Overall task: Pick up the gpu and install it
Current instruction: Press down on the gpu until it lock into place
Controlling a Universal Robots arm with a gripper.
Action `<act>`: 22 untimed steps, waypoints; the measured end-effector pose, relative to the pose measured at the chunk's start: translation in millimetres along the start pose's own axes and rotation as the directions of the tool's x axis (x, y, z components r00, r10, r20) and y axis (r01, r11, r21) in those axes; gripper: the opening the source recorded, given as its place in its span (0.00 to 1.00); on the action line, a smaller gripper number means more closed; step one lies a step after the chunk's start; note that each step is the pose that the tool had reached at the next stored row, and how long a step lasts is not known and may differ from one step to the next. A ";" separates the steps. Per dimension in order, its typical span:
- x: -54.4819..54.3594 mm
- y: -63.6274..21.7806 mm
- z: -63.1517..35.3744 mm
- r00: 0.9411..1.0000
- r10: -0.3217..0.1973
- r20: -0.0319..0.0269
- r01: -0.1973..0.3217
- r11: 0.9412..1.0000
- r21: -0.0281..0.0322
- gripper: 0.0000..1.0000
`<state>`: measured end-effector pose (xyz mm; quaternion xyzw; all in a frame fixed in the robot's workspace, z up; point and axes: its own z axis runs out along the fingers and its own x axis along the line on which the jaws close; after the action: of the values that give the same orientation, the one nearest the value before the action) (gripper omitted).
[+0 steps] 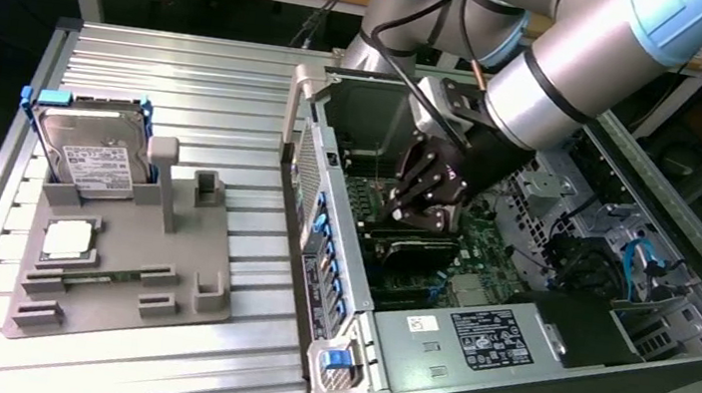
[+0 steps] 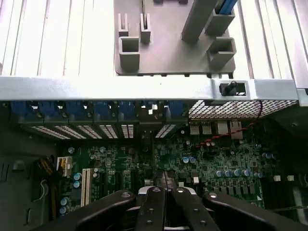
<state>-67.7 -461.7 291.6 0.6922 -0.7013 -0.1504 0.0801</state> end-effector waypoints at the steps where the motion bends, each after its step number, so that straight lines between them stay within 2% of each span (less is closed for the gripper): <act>1: 0.1 1.9 0.9 1.000 -0.001 0.004 0.001 1.000 0.000 0.11; 3: 0.3 6.8 3.1 1.000 -0.004 0.011 0.004 1.000 -0.001 0.11; 6: 0.3 9.4 4.1 1.000 -0.005 0.012 0.005 1.000 -0.004 0.11; 8: 0.4 9.6 3.6 1.000 -0.004 0.013 0.004 1.000 -0.014 0.11; 11: 0.2 10.2 2.0 1.000 -0.001 0.013 0.002 0.999 -0.039 0.11; 13: 0.3 10.5 1.8 1.000 -0.001 0.013 0.001 0.999 -0.046 0.11; 16: 1.0 12.2 2.5 1.000 -0.005 0.015 0.006 0.999 -0.051 0.11; 19: 2.1 16.2 3.7 1.000 -0.012 0.018 0.013 0.999 -0.052 0.11; 22: 3.9 19.0 4.4 1.000 -0.016 0.017 0.017 0.998 -0.052 0.11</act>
<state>-87.2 -465.2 293.2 0.6943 -0.6921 -0.1752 0.0911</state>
